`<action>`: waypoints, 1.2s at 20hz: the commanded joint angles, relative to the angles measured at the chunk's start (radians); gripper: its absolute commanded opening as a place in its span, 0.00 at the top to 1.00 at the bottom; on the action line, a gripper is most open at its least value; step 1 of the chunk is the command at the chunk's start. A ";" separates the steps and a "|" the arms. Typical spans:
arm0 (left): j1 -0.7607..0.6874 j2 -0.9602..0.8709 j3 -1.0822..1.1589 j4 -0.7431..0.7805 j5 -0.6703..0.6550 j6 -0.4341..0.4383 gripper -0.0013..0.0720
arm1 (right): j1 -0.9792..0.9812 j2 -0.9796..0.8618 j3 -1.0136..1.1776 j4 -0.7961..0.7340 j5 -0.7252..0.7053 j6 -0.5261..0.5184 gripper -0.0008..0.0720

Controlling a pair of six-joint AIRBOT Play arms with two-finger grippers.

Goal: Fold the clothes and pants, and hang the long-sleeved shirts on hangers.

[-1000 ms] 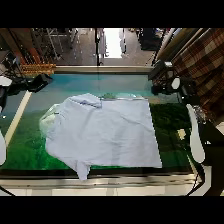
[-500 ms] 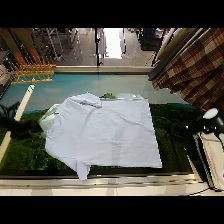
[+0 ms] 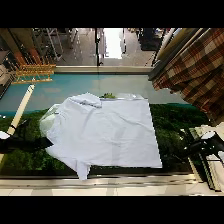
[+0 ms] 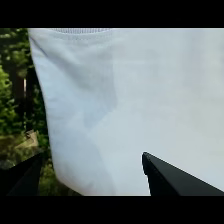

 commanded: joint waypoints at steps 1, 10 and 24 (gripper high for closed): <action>-0.030 -0.038 -0.014 -0.063 0.031 0.076 0.07 | 0.018 -0.046 -0.031 0.003 -0.003 -0.039 0.25; -0.063 -0.037 0.092 -0.066 -0.219 0.058 0.97 | 0.232 -0.004 0.043 0.018 -0.080 -0.043 0.96; 0.573 0.368 1.033 -1.678 -0.174 -0.074 0.98 | 0.131 0.829 1.153 -0.165 -0.402 -0.034 0.96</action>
